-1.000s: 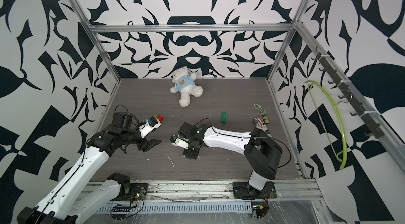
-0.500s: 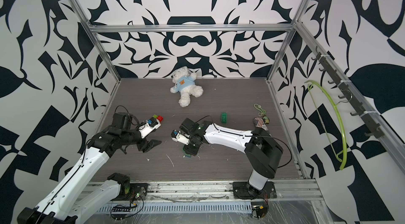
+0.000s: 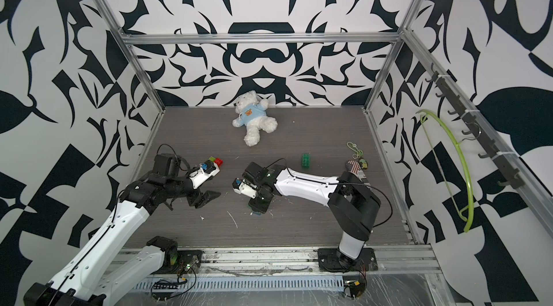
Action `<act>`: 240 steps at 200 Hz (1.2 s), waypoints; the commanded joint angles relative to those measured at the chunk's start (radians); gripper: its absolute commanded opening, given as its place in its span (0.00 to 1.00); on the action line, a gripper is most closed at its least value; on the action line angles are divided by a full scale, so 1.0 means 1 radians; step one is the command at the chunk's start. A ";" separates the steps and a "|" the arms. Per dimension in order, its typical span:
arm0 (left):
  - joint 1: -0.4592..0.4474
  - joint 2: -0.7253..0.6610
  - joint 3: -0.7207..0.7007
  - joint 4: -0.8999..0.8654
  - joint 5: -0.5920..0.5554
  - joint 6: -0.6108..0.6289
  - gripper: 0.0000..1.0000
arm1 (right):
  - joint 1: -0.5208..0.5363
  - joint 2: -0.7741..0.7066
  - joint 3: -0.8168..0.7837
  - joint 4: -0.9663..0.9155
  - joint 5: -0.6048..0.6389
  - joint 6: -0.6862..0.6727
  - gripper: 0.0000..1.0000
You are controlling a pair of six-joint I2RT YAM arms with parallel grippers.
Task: Assemble a carrot with lego
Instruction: Assemble the lego brick with the lego brick.
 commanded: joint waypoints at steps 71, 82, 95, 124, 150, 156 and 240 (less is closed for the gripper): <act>-0.003 -0.005 -0.013 -0.002 0.010 -0.005 0.78 | 0.013 -0.008 0.039 -0.074 0.022 0.003 0.32; -0.003 -0.006 -0.013 -0.001 0.010 -0.006 0.79 | 0.012 -0.003 0.045 -0.079 0.025 0.003 0.32; -0.003 -0.007 -0.014 0.000 0.010 -0.007 0.79 | 0.014 0.008 0.046 -0.079 0.033 0.006 0.32; -0.003 -0.009 -0.015 0.000 0.009 -0.007 0.79 | 0.015 0.017 0.019 -0.060 0.026 0.002 0.32; -0.003 -0.007 -0.014 0.000 0.011 -0.007 0.79 | 0.015 0.010 -0.009 -0.049 0.018 -0.024 0.32; -0.003 -0.006 -0.014 0.000 0.011 -0.007 0.79 | 0.015 0.009 -0.019 -0.045 0.013 -0.033 0.32; -0.003 -0.001 -0.011 0.001 0.010 -0.007 0.79 | 0.016 0.043 -0.028 -0.125 0.028 -0.041 0.32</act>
